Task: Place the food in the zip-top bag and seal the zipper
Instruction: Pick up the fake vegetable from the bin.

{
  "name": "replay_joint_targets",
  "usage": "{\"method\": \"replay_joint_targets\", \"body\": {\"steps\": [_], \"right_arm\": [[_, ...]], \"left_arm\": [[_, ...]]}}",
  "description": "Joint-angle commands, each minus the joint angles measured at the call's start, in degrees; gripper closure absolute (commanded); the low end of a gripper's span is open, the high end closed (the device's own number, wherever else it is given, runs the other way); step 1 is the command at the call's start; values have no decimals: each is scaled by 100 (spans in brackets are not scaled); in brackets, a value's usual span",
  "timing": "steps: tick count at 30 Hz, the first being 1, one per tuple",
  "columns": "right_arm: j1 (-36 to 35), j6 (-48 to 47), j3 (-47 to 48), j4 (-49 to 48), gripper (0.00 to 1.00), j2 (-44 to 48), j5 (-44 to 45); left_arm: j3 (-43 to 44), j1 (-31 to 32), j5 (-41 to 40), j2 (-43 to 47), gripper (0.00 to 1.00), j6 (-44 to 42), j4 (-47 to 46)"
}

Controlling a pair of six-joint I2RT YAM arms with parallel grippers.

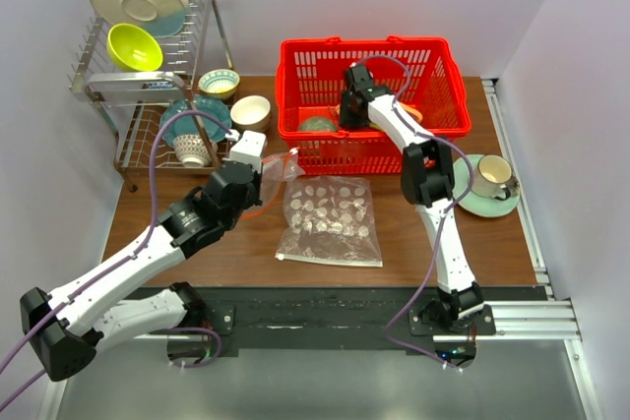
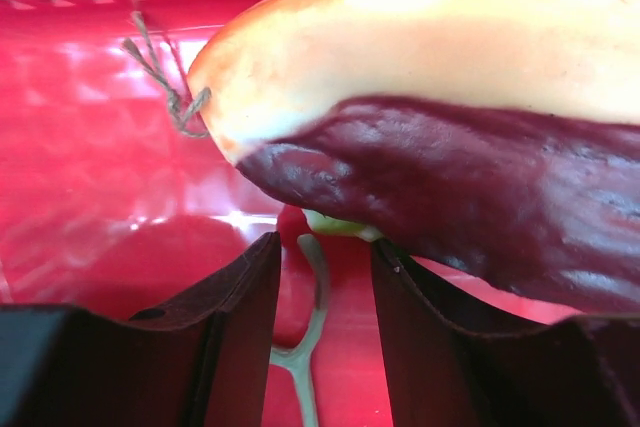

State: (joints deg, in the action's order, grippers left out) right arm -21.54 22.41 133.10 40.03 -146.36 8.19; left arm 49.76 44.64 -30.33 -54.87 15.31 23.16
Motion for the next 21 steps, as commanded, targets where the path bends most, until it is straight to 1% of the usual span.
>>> {"method": "replay_joint_targets", "body": {"steps": [1, 3, 4, 7, 8, 9, 10, 11, 13, 16, 19, 21], "right_arm": [[-122, -351, -91, 541, 57, -173, 1000], [-166, -448, -143, 602, 59, -182, 1263], [-175, -518, -170, 620, 64, -173, 1325], [-184, -597, -258, 673, 74, -129, 1475], [-175, -615, -319, 673, 81, -94, 1484], [-184, -650, -346, 673, 86, -24, 1502], [-184, -659, -363, 673, 90, 11, 1484], [-184, -677, -390, 655, 97, 55, 1449], [-184, -677, -390, 629, 100, 221, 1283], [-184, -598, -451, 436, 100, 765, 783], [-184, -493, -688, 76, 100, 1205, 553], [-175, -466, -645, -21, 100, 1540, 447]], "left_arm": [[-10, -26, -70, 29, 100, -81, -268], [-1, -17, -61, 38, 100, -90, -277], [-1, -26, -61, 38, 100, -90, -285], [-1, -26, -44, 38, 100, -98, -285], [-1, -17, -44, 47, 100, -98, -294], [-1, -26, -44, 38, 100, -98, -294], [-1, -17, -44, 47, 100, -98, -286], [-1, -26, -35, 47, 100, -107, -294], [-1, -26, -35, 64, 100, -107, -285], [-1, -26, -43, 64, 100, -107, -294], [-1, -26, -44, 64, 100, -107, -285], [-1, -26, -44, 73, 100, -98, -277]]}}
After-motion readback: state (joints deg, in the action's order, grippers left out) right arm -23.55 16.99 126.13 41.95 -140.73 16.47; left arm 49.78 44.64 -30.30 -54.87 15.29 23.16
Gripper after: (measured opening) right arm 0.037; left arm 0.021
